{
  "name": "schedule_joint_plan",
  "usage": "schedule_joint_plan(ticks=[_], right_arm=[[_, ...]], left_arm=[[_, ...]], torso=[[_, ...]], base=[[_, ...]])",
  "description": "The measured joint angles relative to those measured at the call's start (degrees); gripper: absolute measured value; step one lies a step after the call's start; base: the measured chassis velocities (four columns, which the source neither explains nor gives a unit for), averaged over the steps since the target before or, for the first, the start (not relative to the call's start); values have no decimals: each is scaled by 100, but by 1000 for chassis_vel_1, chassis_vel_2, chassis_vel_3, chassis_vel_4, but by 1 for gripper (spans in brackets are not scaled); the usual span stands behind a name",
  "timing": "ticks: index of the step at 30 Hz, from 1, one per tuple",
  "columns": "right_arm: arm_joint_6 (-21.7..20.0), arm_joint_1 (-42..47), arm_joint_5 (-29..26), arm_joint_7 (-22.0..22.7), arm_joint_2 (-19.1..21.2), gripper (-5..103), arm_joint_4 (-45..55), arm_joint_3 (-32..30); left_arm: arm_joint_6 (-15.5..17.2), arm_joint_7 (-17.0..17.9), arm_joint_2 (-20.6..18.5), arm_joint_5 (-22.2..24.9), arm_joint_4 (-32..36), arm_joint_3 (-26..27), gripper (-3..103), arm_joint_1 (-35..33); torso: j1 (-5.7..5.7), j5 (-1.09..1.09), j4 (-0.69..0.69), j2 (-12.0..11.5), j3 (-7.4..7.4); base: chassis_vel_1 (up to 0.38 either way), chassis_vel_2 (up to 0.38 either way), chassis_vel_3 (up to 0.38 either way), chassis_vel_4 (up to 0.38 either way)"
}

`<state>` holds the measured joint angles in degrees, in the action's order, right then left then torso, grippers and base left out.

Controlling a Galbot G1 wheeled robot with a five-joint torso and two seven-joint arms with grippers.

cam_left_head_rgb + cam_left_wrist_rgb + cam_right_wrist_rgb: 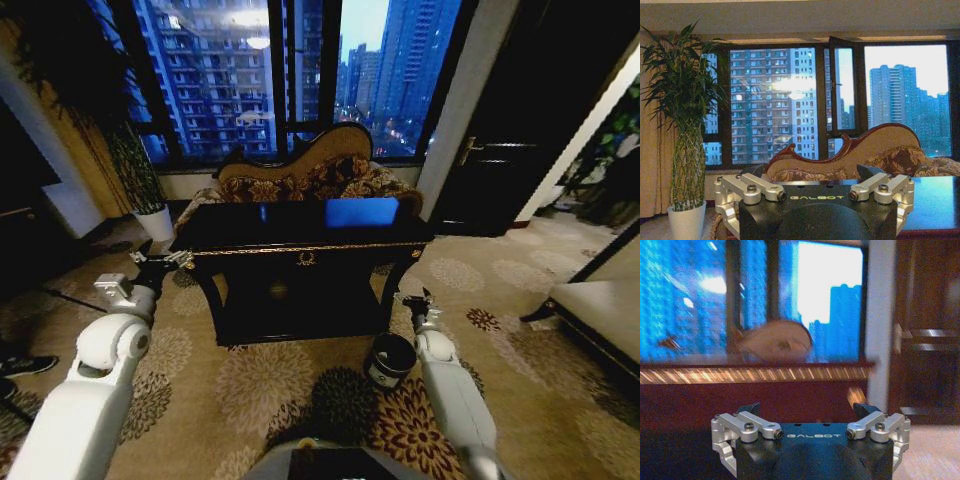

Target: Move to the front of the table and place the trash on the table into the trash bin.

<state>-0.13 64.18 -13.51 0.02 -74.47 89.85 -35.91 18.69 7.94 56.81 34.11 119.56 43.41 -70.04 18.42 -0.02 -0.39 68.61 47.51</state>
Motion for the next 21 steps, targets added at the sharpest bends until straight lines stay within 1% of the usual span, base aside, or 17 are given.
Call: schedule_joint_plan(ticks=[1, 2, 3, 4, 5, 6, 7, 8, 9, 11, 14, 17, 21], right_arm=[[-86, 202, 13, -1, 28, 100, 477, 58], [-86, 202, 13, -1, 28, 100, 477, 58], [-177, 354, 34, -1, 62, 100, 836, 122], [-280, 528, 44, -1, 104, 100, 1216, 200], [-343, 623, 44, -1, 127, 100, 1431, 245], [-343, 623, 44, -1, 127, 100, 1431, 245], [-517, 814, 27, -1, 173, 100, 1909, 332], [-651, 920, 10, -2, 201, 100, 2173, 372], [-651, 920, 10, -2, 201, 100, 2173, 372], [-904, 1144, 16, -2, 231, 100, 2635, 404], [-990, 1309, 46, -2, 228, 100, 2809, 364], [-987, 1439, 112, -2, 208, 100, 2838, 278], [-845, 1570, 178, -2, 130, 100, 2831, 190]], left_arm=[[1, 0, -6, 2, 0, 0, 100, 6], [1, 0, -6, 2, 0, 0, 100, 6], [2, 2, -8, 3, 0, 0, 100, 8], [3, 4, -4, 4, -1, -1, 100, 12], [3, 3, 3, 3, -7, -6, 100, 14], [3, 3, 3, 3, -7, -6, 100, 14], [3, 4, 16, 2, -16, -21, 100, 16], [3, 3, 20, 2, -20, -30, 100, 17], [3, 3, 20, 2, -20, -30, 100, 17], [1, 3, 23, 1, -33, -57, 100, 32], [-8, 3, 20, 4, -39, -83, 100, 60], [-8, 4, 9, 16, -38, -94, 100, 74], [-9, 4, 8, 16, -72, -126, 100, 115]], torso=[[0, 1, 2, 0, 0], [0, 1, 2, 0, 0], [0, 0, 0, 0, 0], [0, 0, 2, 0, 0], [0, 1, 1, 0, 0], [0, 1, 1, 0, 0], [0, 0, 2, 0, 0], [0, 0, 1, 0, 0], [0, 0, 1, 0, 0], [0, 1, 1, 0, 0], [0, 1, 1, 0, 0], [0, 2, 1, -1, 0], [0, 2, 1, -1, 1]], base=[[0, 0, 0, 0], [0, 0, 0, 0], [0, 0, 0, 0], [0, 0, 0, 0], [0, 0, 0, 0], [0, 0, 0, 0], [0, 0, 0, 0], [0, 0, 0, 0], [0, 0, 0, 0], [0, 0, 0, 0], [0, 0, 0, 0], [0, 0, 0, 0], [0, 0, 0, 0]])
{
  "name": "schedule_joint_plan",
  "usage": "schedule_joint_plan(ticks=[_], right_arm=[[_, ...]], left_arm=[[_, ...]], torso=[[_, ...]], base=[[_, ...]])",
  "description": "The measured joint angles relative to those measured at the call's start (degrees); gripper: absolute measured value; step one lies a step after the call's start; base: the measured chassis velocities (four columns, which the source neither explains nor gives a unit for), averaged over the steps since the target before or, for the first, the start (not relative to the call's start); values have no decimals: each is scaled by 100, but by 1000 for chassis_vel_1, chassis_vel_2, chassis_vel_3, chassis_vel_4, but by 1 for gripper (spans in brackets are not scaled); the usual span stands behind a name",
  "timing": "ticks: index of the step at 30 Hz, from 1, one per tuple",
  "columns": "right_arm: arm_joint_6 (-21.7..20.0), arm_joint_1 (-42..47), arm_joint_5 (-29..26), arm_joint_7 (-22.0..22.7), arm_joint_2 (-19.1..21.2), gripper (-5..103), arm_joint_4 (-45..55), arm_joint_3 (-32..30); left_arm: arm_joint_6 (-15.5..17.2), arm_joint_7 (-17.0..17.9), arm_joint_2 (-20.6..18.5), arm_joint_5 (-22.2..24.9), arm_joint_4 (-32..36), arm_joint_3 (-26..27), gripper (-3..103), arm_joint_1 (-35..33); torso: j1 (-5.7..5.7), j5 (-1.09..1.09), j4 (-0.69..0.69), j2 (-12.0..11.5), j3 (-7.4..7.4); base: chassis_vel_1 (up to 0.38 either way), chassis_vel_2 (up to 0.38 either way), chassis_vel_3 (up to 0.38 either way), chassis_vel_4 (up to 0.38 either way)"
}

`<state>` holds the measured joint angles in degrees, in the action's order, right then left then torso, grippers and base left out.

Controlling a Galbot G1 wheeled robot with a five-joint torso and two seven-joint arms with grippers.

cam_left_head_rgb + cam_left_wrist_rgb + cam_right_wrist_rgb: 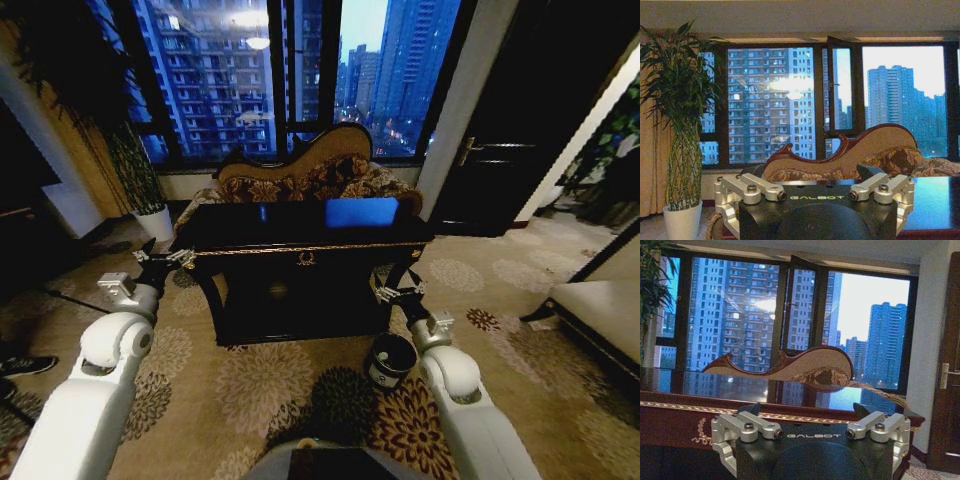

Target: Move to the front of the table and place the trash on the table into the trash bin.

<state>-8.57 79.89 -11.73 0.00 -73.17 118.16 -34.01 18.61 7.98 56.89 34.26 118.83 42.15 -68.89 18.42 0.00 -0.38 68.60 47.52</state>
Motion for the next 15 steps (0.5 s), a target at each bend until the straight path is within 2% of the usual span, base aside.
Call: schedule_joint_plan(ticks=[7, 15], right_arm=[[129, 24, 18, 0, -81, 100, -83, -35], [154, -128, 15, 0, -46, 100, -202, -66]], left_arm=[[2, 0, -43, -2, -28, -30, 100, 75], [7, 1, -47, -2, -20, -4, 100, 45]], torso=[[1, 0, 0, 0, 0], [-1, 0, 1, 1, -1]], base=[[80, -95, -87, 87], [170, -168, -161, 167]])
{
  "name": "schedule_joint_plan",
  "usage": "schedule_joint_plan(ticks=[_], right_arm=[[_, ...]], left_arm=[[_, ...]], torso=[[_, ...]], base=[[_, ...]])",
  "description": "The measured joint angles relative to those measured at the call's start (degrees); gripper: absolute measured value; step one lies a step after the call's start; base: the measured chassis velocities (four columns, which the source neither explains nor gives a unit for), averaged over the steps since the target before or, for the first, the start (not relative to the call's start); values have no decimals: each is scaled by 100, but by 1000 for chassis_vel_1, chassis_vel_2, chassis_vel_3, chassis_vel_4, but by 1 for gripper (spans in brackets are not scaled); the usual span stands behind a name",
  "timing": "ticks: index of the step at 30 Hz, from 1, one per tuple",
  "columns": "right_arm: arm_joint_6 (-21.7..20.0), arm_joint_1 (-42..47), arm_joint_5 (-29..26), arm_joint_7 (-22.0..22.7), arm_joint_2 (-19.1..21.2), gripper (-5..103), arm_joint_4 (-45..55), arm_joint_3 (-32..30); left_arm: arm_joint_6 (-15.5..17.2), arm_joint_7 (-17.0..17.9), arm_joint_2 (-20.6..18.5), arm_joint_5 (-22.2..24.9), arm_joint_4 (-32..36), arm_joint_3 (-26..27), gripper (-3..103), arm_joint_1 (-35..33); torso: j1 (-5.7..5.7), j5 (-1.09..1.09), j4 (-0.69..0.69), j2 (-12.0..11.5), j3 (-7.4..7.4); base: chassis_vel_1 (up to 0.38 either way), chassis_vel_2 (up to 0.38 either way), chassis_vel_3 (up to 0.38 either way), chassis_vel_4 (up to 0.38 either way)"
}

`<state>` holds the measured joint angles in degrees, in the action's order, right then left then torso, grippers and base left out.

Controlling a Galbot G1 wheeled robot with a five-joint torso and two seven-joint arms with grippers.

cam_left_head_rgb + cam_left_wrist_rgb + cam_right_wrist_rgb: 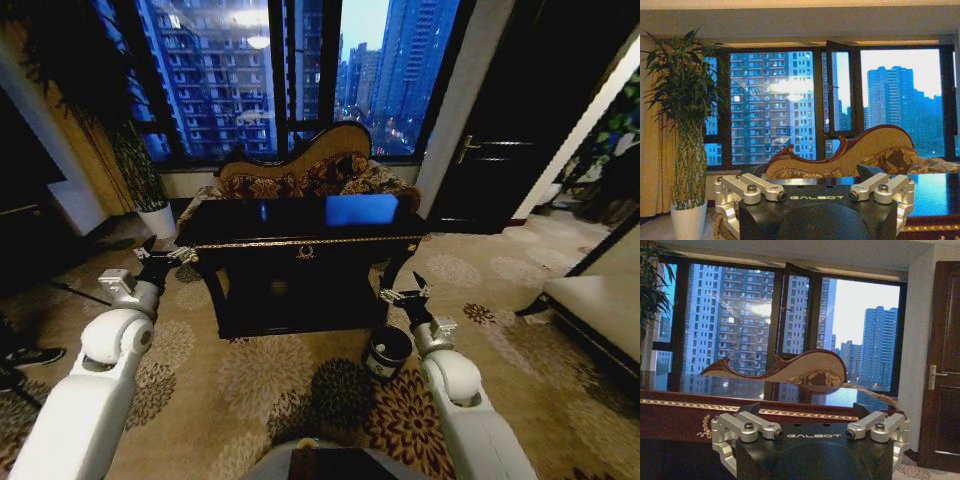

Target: Move to the front of the table and place the trash on the table into the trash bin.

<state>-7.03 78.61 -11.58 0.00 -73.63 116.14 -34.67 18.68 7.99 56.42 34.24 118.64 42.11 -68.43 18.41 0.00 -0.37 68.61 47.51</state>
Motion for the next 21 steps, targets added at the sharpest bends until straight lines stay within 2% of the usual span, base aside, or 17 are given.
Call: schedule_joint_plan(ticks=[21], right_arm=[[55, -66, -46, 0, 19, 100, -153, -118]], left_arm=[[8, -2, 78, -29, 59, 13, 100, -62]], torso=[[2, -1, 1, 0, 0]], base=[[160, -162, -167, 165]])
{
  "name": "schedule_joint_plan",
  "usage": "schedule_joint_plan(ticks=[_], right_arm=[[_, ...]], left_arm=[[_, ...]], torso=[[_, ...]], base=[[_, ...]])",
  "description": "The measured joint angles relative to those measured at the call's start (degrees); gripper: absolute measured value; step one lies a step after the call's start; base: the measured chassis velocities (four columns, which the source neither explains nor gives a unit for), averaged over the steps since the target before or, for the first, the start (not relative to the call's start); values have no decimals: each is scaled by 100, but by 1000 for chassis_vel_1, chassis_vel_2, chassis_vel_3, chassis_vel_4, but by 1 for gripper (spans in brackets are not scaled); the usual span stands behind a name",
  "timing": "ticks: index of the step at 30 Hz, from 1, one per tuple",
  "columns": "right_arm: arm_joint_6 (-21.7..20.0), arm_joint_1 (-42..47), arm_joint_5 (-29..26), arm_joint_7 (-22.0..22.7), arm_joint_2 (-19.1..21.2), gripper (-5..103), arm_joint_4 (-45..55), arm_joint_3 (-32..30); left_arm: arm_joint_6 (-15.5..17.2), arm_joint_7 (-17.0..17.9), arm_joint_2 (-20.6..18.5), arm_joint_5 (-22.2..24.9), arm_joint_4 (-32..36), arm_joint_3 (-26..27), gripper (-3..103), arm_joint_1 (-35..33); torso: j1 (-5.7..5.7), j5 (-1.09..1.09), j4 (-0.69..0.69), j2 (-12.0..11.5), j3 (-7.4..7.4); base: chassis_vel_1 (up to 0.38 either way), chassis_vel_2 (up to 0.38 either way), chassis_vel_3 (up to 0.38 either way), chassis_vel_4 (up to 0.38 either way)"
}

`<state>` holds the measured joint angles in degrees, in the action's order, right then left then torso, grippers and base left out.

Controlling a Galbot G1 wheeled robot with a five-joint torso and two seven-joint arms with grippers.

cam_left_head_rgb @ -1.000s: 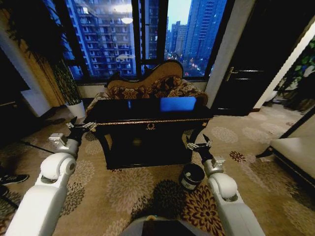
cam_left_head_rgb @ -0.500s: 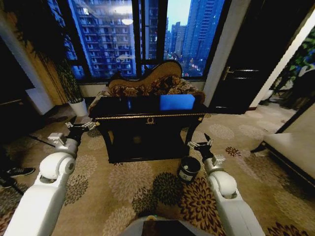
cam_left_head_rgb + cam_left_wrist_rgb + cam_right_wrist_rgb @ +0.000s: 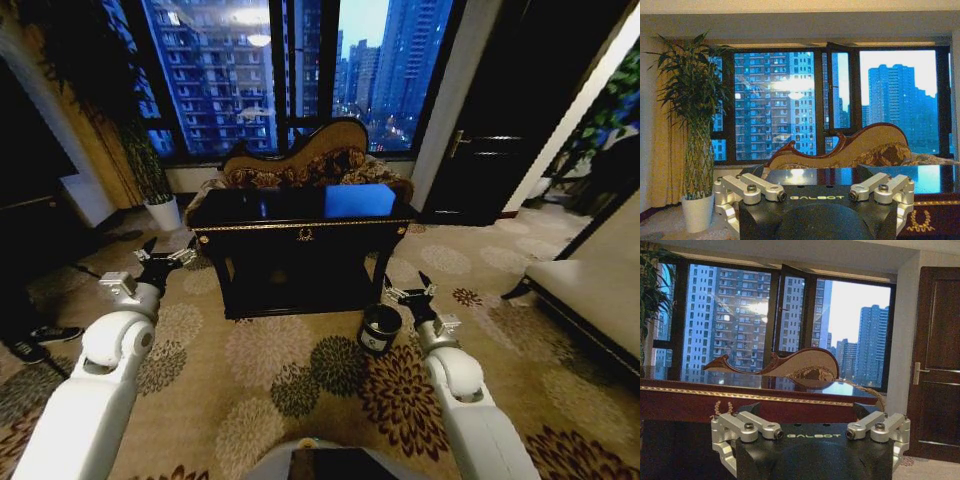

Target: Move to the front of the table and place the trash on the table into the trash bin.

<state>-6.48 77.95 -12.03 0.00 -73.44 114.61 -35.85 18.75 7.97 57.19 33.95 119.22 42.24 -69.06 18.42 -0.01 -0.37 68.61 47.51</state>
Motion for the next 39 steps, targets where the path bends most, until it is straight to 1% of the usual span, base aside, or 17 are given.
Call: schedule_joint_plan(ticks=[15, 24, 31, 39], right_arm=[[-9, -100, -8, 0, -23, 100, -23, 13], [-89, -144, -72, 0, 73, 100, -2, -54], [-110, -141, -85, 0, 111, 100, 19, -79], [-72, -127, -41, 0, 61, 100, 19, -71]], left_arm=[[-6, -6, 82, -15, 68, 27, 100, -79], [-6, -34, 224, -105, 99, 1, 100, -63], [-6, -49, 282, -144, 126, -13, 100, -104], [-17, -63, 355, -228, 216, -15, 100, -210]], torso=[[0, 1, -2, 0, 1], [-2, 0, -1, 1, 0], [-1, 1, 0, 1, 0], [-2, 1, -2, 1, 0]], base=[[185, -187, -190, 199], [162, -183, -158, 179], [100, -160, -101, 156], [76, -140, -78, 144]])
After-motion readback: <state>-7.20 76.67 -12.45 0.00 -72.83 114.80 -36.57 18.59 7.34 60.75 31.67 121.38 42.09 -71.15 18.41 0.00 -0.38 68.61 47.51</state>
